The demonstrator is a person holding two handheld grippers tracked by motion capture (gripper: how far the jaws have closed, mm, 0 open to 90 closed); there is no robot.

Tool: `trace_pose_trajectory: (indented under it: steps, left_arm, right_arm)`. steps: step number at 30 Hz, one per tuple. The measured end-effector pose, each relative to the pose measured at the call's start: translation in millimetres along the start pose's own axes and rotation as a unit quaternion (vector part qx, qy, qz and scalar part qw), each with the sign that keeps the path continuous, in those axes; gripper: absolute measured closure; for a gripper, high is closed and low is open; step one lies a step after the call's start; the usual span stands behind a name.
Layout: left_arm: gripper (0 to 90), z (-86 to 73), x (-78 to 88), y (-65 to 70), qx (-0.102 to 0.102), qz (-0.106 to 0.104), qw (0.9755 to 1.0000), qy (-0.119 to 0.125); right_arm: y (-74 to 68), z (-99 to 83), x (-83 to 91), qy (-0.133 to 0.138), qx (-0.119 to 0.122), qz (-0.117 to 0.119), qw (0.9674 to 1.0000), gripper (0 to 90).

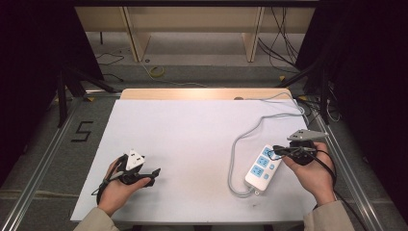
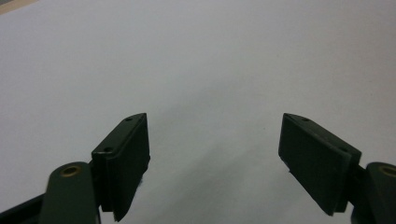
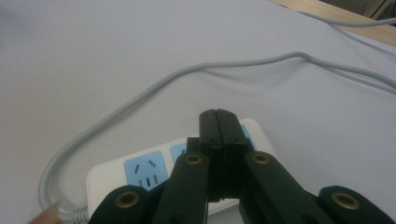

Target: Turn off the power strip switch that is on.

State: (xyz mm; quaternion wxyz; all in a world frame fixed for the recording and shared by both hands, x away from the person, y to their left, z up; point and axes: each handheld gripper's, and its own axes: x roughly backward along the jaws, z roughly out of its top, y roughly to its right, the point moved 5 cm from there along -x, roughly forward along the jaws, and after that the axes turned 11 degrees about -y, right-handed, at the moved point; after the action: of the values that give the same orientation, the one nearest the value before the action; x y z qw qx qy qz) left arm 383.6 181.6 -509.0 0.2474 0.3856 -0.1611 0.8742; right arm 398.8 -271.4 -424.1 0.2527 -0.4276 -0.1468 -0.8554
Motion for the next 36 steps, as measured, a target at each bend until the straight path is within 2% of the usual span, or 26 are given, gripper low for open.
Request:
trace_pose_trajectory:
  steps: [19,36]
  left_arm:
    - [24.7,-0.4,-0.5,0.3,0.0,-0.001,1.0,-0.003]
    - [24.8,-0.6,-1.0,0.2,-0.003,0.0,1.0,-0.005]
  right_arm:
    - [-2.9,5.0,-2.4,-0.037,0.003,0.007,0.9993,90.0]
    - [-6.8,4.8,-7.6,-0.079,0.005,0.015,0.9968,90.0]
